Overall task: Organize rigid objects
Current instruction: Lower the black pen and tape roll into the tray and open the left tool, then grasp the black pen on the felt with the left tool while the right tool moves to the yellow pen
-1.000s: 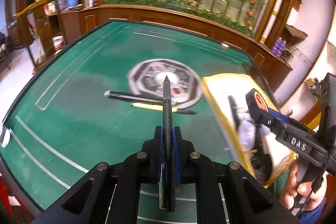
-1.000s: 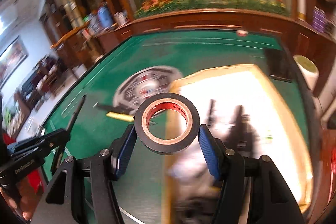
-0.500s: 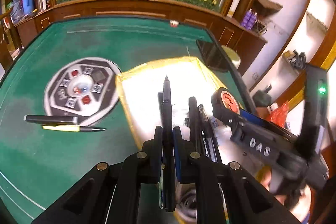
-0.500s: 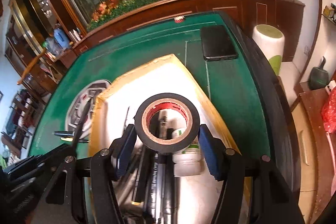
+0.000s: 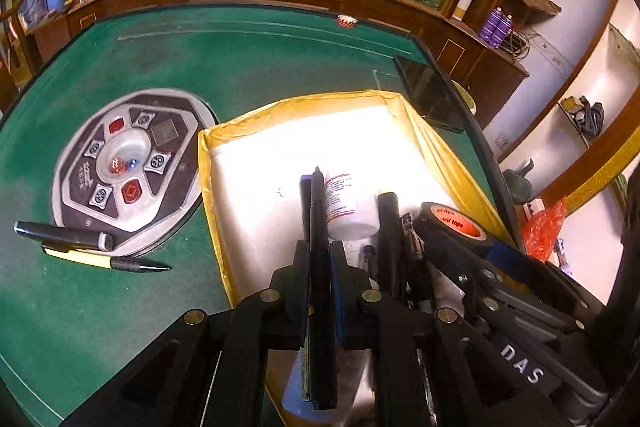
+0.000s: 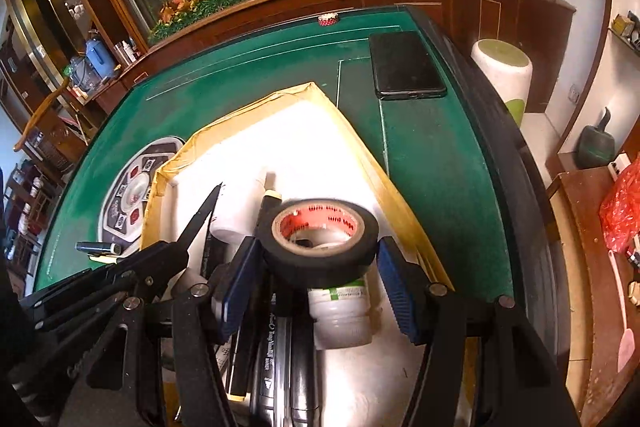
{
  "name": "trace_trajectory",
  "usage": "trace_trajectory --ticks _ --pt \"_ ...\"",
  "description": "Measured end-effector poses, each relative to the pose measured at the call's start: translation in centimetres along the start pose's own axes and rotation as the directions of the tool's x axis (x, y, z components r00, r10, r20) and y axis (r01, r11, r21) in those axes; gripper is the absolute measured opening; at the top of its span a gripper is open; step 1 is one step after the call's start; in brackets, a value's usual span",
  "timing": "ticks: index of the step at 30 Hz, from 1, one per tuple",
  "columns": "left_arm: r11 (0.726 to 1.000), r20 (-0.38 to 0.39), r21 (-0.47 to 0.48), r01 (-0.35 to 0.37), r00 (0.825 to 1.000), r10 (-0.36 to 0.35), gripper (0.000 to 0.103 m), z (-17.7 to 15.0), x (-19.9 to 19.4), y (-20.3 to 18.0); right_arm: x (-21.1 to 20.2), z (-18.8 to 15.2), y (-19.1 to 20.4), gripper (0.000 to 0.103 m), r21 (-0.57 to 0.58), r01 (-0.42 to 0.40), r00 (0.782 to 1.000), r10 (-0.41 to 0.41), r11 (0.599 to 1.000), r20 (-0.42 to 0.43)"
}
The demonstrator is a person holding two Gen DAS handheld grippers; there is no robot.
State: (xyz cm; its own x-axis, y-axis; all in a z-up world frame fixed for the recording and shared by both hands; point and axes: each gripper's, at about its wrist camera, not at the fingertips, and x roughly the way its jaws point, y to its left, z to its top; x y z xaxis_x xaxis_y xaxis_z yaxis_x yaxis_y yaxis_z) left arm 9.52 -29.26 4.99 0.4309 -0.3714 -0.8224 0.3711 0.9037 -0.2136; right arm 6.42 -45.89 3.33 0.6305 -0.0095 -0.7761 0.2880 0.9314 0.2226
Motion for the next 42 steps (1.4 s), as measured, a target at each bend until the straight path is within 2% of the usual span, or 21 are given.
trace_trajectory --ticks 11,13,16,21,29,31,34,38,40,42 --pt "0.998 0.008 -0.023 0.054 0.999 -0.054 0.011 -0.8 -0.7 1.1 0.3 0.0 -0.2 0.059 -0.002 0.022 1.0 -0.022 1.0 -0.014" --pt "0.997 0.006 -0.029 0.071 0.997 -0.071 0.026 -0.9 -0.8 1.3 0.2 0.1 -0.3 0.06 0.005 0.017 1.0 -0.017 1.0 -0.013" --pt "0.996 0.029 -0.031 0.089 0.996 -0.089 0.045 -0.9 -1.5 1.3 -0.2 0.1 -0.2 0.06 0.006 0.011 1.0 -0.011 1.0 -0.001" --pt "0.993 0.048 -0.019 0.116 0.992 -0.115 0.056 -1.0 -3.0 0.9 -1.2 0.1 -0.2 0.061 0.011 -0.008 0.999 0.008 1.0 0.038" --pt "0.986 0.092 -0.014 0.165 0.982 -0.163 0.057 -2.3 -6.5 1.4 -2.6 0.3 -0.1 0.063 0.015 -0.033 0.995 0.031 0.999 0.095" --pt "0.984 0.113 -0.017 0.179 0.978 -0.175 0.061 -3.3 -7.9 2.4 -2.9 0.3 -0.1 0.063 0.017 -0.039 0.993 0.037 0.999 0.111" --pt "0.985 0.148 -0.032 0.172 0.975 -0.165 0.065 -5.1 -9.6 4.4 -3.7 0.3 0.0 0.063 0.019 -0.046 0.988 0.042 0.999 0.151" --pt "0.987 0.181 -0.08 0.14 0.976 -0.123 0.065 -8.1 -11.6 9.3 -4.7 0.1 0.7 0.063 -0.001 -0.079 0.978 0.077 0.997 0.196" --pt "0.988 0.196 -0.115 0.101 0.978 -0.078 0.065 -9.6 -12.4 12.2 -5.2 -0.3 1.8 0.063 -0.02 -0.12 0.972 0.122 0.993 0.202" --pt "0.988 0.209 -0.153 0.032 0.978 0.0 0.066 -10.9 -13.1 15.2 -5.8 -0.6 3.8 0.063 -0.057 -0.165 0.966 0.173 0.985 0.19"
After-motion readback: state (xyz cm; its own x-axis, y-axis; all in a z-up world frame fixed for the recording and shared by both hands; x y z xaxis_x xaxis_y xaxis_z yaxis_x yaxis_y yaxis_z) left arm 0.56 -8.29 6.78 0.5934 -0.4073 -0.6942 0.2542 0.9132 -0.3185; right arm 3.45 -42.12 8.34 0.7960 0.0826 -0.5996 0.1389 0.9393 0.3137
